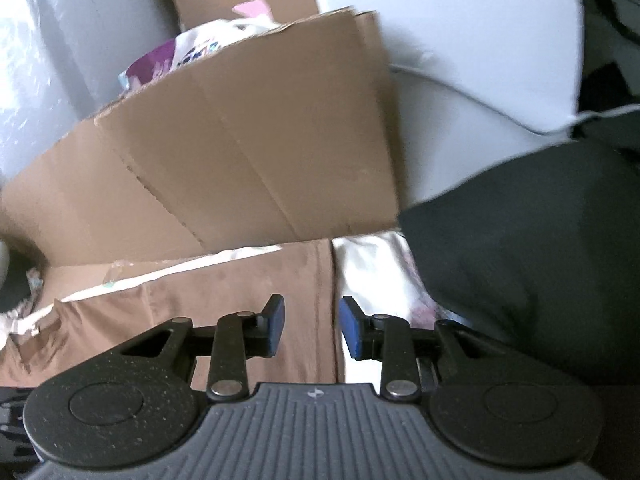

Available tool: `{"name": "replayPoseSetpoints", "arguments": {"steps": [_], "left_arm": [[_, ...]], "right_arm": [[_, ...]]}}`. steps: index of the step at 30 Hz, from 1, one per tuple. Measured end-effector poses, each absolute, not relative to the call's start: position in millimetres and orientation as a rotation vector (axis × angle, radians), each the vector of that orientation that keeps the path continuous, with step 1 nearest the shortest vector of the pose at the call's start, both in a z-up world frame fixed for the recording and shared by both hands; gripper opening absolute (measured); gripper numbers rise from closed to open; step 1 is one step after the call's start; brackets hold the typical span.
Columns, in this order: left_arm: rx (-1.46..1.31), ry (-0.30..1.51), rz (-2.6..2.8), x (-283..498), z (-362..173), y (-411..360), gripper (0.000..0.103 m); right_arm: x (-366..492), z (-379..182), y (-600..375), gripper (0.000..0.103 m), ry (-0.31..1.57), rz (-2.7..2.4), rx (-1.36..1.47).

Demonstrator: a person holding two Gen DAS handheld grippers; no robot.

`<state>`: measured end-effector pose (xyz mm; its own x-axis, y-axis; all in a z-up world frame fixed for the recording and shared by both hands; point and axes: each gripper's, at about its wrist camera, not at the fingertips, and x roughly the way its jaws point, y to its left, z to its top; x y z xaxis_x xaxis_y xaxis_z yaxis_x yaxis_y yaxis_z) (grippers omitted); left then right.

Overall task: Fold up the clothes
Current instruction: 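Open the left tool and release the folded shirt side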

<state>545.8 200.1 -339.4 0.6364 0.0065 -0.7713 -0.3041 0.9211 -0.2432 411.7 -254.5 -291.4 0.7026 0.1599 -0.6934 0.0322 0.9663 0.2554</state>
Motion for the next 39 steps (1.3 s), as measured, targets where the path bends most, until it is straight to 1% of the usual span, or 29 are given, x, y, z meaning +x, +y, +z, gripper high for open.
{"name": "replayPoseSetpoints", "arguments": {"steps": [6, 9, 13, 17, 19, 22, 24, 25, 26, 27, 33, 39], "left_arm": [[-0.401, 0.859, 0.276, 545, -342, 223, 0.027], [-0.399, 0.856, 0.301, 550, -345, 231, 0.027], [-0.392, 0.864, 0.317, 561, -351, 242, 0.026], [-0.396, 0.871, 0.334, 574, -356, 252, 0.025], [-0.398, 0.875, 0.342, 581, -359, 257, 0.022], [-0.401, 0.88, 0.354, 591, -363, 265, 0.021], [-0.403, 0.884, 0.362, 597, -366, 270, 0.021], [-0.404, 0.885, 0.366, 601, -367, 272, 0.021], [-0.403, 0.887, 0.37, 604, -368, 274, 0.021], [-0.404, 0.888, 0.375, 606, -368, 277, 0.021], [-0.418, 0.885, 0.397, 615, -371, 286, 0.021], [-0.393, 0.902, 0.402, 627, -376, 285, 0.021]], "right_arm": [[444, -301, -257, 0.037, 0.833, 0.058, 0.248], [455, -309, -258, 0.038, 0.859, 0.06, 0.238], [468, -319, -260, 0.045, 0.893, 0.071, 0.243], [483, -324, -260, 0.045, 0.915, 0.07, 0.244], [492, -327, -259, 0.045, 0.93, 0.081, 0.231], [503, -334, -264, 0.044, 0.956, 0.082, 0.267], [505, -333, -264, 0.029, 0.946, 0.098, 0.264], [506, -332, -264, 0.013, 0.94, 0.104, 0.254], [505, -330, -262, 0.004, 0.932, 0.108, 0.233], [505, -327, -261, 0.002, 0.922, 0.112, 0.216], [508, -306, -264, 0.001, 0.828, 0.133, 0.174], [521, -312, -266, 0.0, 0.84, 0.082, 0.13]]}}
